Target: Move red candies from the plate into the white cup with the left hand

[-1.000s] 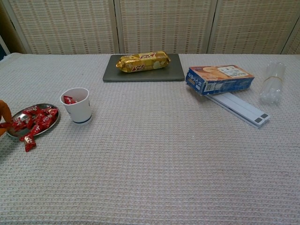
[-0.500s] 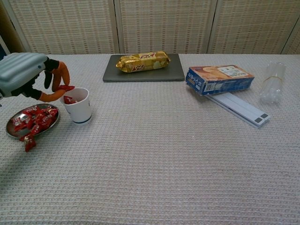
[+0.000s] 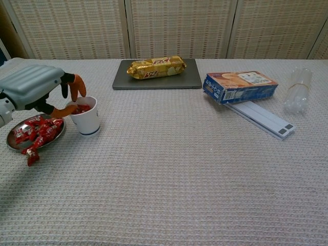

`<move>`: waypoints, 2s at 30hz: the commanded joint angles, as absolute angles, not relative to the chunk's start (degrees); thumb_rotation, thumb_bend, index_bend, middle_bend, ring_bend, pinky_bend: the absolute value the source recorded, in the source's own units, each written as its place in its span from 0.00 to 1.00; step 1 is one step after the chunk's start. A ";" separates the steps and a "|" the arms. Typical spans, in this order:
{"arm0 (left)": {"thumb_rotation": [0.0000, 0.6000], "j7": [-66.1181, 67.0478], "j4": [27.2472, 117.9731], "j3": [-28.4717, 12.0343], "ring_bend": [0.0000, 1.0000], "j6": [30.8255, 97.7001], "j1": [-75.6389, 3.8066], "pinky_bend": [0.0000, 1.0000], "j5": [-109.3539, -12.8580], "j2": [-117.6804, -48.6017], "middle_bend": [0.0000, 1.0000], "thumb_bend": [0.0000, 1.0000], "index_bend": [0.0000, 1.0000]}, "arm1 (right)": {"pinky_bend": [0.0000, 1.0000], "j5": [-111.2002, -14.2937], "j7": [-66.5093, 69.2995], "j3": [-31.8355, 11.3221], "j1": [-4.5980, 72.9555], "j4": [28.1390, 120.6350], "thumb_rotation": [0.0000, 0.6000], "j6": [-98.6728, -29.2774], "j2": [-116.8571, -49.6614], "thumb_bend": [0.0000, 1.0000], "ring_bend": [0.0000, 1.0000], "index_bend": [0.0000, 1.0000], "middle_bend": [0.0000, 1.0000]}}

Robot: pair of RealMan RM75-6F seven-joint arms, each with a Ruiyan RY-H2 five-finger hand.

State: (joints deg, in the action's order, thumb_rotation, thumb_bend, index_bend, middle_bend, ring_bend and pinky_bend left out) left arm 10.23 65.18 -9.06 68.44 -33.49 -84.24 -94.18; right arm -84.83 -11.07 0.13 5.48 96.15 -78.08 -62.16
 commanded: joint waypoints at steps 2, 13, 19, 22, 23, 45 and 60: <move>1.00 9.89 67.74 -7.80 0.37 70.19 -32.60 0.98 -85.58 -92.30 0.31 0.39 0.21 | 0.00 -85.07 -11.17 0.22 5.40 96.28 1.00 -78.28 -62.20 0.06 0.00 0.00 0.00; 1.00 4.65 68.29 -0.29 0.51 83.77 -22.49 1.00 -91.05 -90.32 0.42 0.39 0.35 | 0.00 -86.35 -10.25 0.75 5.13 96.30 1.00 -78.84 -61.77 0.06 0.00 0.00 0.00; 1.00 1.41 63.26 4.57 0.51 84.66 -17.46 1.00 -91.82 -92.00 0.49 0.39 0.40 | 0.00 -87.13 -10.07 1.08 5.16 96.33 1.00 -78.81 -61.73 0.06 0.00 0.00 0.00; 1.00 0.83 61.21 5.25 0.50 84.12 -17.01 1.00 -92.47 -93.10 0.47 0.39 0.38 | 0.00 -87.47 -10.26 1.28 5.24 96.38 1.00 -78.64 -61.80 0.06 0.00 0.00 0.00; 1.00 0.83 60.48 5.31 0.49 83.72 -17.07 1.00 -92.66 -93.51 0.46 0.39 0.37 | 0.00 -87.60 -10.31 1.34 5.22 96.39 1.00 -78.66 -61.81 0.06 0.00 0.00 0.00; 1.00 1.94 49.70 2.66 0.39 79.29 -18.39 1.00 -91.66 -99.13 0.36 0.39 0.30 | 0.00 -86.89 -10.67 1.10 5.16 96.49 1.00 -78.46 -61.83 0.06 0.00 0.00 0.00; 1.00 3.21 45.98 1.90 0.33 79.79 -18.58 1.00 -91.91 -100.72 0.34 0.39 0.31 | 0.00 -86.37 -10.89 0.94 5.32 96.57 1.00 -78.07 -61.85 0.06 0.00 0.00 0.00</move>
